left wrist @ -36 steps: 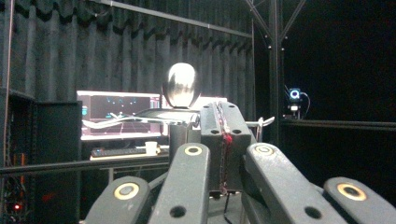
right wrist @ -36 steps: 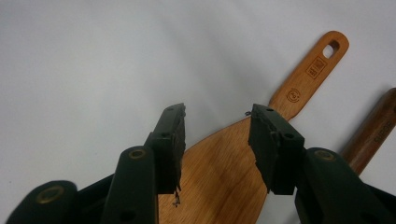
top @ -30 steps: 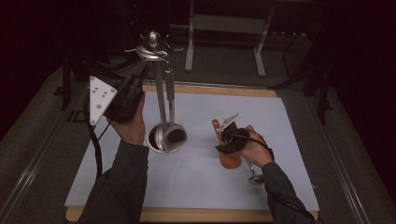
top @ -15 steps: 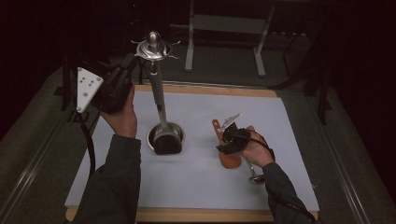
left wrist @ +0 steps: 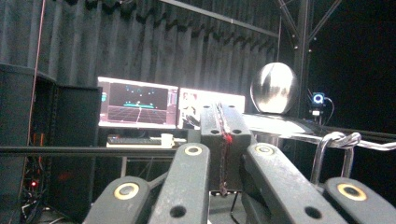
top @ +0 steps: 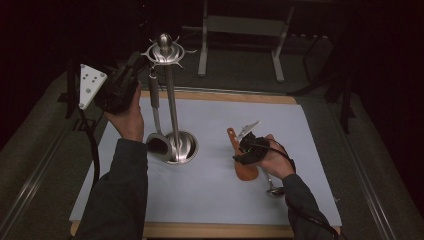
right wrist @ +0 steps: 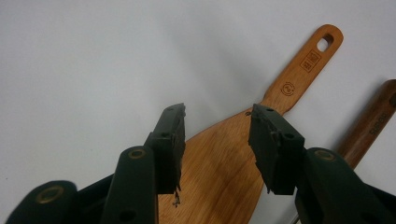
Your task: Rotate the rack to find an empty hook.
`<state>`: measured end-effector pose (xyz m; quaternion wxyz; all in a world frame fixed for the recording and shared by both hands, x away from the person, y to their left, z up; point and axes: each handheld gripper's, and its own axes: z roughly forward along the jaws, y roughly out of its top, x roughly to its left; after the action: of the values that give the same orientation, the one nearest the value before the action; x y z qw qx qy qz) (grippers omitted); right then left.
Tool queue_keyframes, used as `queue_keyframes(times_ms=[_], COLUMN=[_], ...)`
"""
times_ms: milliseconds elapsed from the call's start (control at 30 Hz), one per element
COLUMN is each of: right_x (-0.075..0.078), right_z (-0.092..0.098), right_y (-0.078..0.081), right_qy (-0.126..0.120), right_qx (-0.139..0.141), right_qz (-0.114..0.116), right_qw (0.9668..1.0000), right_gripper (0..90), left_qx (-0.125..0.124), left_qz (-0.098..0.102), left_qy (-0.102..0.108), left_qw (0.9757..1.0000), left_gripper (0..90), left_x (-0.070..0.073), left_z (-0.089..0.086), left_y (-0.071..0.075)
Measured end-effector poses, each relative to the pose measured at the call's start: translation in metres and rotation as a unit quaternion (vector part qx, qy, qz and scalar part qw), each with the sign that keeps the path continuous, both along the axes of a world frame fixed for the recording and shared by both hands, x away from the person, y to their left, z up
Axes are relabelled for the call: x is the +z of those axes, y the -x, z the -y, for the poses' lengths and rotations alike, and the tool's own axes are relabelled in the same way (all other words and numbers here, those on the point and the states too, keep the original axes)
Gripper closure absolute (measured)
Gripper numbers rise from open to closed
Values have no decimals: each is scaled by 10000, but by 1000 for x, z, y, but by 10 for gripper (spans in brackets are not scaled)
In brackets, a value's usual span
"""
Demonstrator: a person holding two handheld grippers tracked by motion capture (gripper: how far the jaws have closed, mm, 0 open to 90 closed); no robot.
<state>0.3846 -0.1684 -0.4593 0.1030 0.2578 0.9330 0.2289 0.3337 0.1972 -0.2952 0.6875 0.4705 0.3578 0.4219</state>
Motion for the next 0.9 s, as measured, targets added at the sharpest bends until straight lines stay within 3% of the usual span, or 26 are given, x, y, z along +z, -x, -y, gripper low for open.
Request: queue_keyframes(times_ms=[500, 733, 900], right_x=[-1, -1, -1], right_z=[7, 17, 26], right_y=[0, 0, -1], right_qy=[-112, -211, -231], right_qx=[-96, -224, -321], right_qz=[-9, -30, 13], right_qw=[9999, 9995, 9992], right_gripper=[556, 555, 553], left_qx=[4, -83, -189], left_qz=[-26, -61, -195], left_qy=[-16, 6, -18], left_qw=[10000, 9999, 9996], left_gripper=[898, 888, 876], left_x=[-1, -9, -25], left_z=[-2, -10, -18], left_y=[0, 8, 14])
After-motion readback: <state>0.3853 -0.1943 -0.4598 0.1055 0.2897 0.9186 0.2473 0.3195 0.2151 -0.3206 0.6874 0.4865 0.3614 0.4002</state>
